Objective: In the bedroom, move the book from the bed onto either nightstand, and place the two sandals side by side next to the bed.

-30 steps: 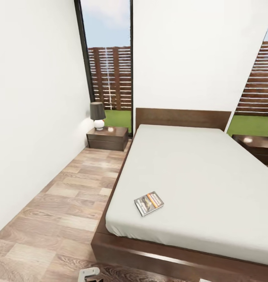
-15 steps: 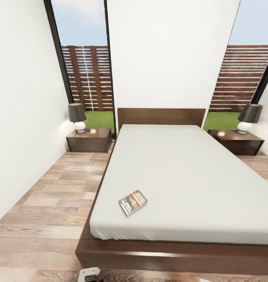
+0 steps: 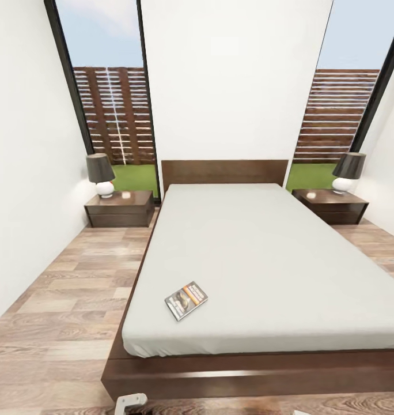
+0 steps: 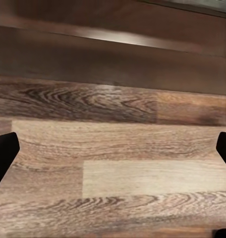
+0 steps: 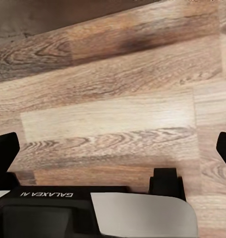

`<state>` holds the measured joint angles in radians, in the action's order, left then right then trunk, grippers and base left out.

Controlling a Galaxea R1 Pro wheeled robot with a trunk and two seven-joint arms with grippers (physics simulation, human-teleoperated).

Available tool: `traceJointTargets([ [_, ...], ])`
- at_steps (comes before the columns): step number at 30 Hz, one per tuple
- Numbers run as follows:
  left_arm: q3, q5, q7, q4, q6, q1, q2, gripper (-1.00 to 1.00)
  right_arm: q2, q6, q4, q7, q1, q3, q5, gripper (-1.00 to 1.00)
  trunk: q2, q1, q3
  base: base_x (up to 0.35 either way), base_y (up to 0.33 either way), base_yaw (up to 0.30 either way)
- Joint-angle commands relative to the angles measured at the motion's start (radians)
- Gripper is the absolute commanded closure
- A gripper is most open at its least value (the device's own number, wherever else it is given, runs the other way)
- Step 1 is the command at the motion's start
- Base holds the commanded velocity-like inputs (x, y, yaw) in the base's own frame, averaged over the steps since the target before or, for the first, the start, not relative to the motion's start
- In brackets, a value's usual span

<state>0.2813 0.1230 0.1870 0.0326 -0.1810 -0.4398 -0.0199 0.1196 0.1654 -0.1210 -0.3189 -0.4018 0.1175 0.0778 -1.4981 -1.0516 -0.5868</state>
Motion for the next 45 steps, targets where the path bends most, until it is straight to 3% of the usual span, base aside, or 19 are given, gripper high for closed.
traceJointTargets([
  [1,0.009,0.01,0.002,0.0,-0.003,0.0,0.0,-1.0,0.0,0.009,-0.002,-0.003,0.0,0.005,0.008,-1.0,0.007,0.004,0.002,0.0,0.0,-0.005],
  [45,0.009,0.01,0.002,0.0,-0.003,0.0,0.0,-1.0,0.0,0.009,-0.002,-0.003,0.0,0.005,0.008,-1.0,0.315,0.173,0.14,0.0,0.0,0.0],
])
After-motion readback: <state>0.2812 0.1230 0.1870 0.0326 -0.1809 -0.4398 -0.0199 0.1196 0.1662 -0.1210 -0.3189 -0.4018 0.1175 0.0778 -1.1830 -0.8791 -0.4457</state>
